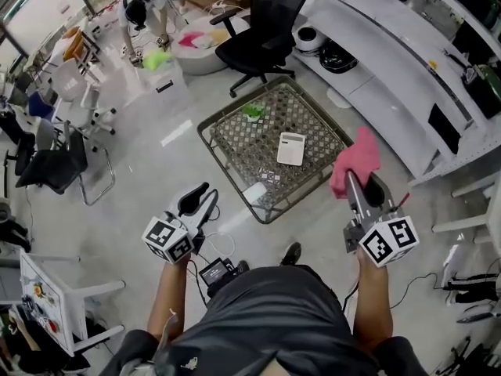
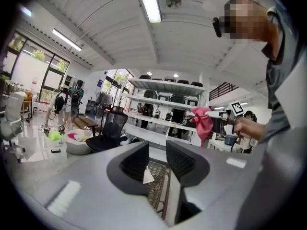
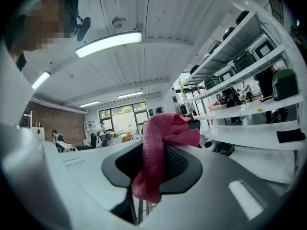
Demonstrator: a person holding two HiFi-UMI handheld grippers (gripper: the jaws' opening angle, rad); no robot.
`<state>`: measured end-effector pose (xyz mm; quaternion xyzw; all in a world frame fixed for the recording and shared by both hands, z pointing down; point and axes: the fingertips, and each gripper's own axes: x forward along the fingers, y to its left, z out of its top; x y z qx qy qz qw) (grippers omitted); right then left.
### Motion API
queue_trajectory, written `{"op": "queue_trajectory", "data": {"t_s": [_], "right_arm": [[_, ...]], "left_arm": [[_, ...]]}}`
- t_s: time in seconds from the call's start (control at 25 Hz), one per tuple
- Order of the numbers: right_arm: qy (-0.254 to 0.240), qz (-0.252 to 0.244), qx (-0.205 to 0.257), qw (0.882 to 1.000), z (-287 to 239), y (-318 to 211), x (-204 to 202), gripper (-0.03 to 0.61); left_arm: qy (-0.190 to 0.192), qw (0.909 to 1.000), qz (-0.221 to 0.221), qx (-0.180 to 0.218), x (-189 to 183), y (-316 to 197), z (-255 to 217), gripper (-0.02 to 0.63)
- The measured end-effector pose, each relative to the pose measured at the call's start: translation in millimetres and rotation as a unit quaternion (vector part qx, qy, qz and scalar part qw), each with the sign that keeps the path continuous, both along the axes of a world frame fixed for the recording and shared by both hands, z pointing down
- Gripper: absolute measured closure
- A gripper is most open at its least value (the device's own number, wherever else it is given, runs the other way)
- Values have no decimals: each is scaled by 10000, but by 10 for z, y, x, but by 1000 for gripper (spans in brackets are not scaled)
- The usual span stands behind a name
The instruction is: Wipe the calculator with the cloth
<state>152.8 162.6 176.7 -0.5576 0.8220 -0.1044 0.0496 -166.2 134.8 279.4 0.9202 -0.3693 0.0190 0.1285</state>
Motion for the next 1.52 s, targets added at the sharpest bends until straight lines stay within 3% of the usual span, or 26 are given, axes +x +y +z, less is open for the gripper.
{"op": "queue_trajectory", "data": {"t_s": [0.32, 0.52, 0.68, 0.84, 1.24, 1.52], "right_arm": [[-143, -586, -35, 9982, 71, -461, 261, 492], [-186, -874, -79, 9960, 126, -610, 211, 492], [-213, -1013, -155, 9945, 133, -682, 398, 492], [-201, -832, -247, 9960, 216, -658, 589, 492], [41, -218, -365, 9991, 178, -890, 634, 492], [130, 254, -401, 9988, 76, -1139, 414, 492]], "left_arm": [[-180, 9978, -640, -59, 238, -18, -22, 443], [-221, 9961, -856, -27, 205, 78, 45, 443], [-230, 9951, -955, -90, 443, 71, 98, 443], [-212, 9969, -752, -110, 652, -80, 177, 443], [88, 9997, 130, -171, 1010, -788, 243, 443], [168, 9977, 634, -175, 868, -1381, 151, 443]]}}
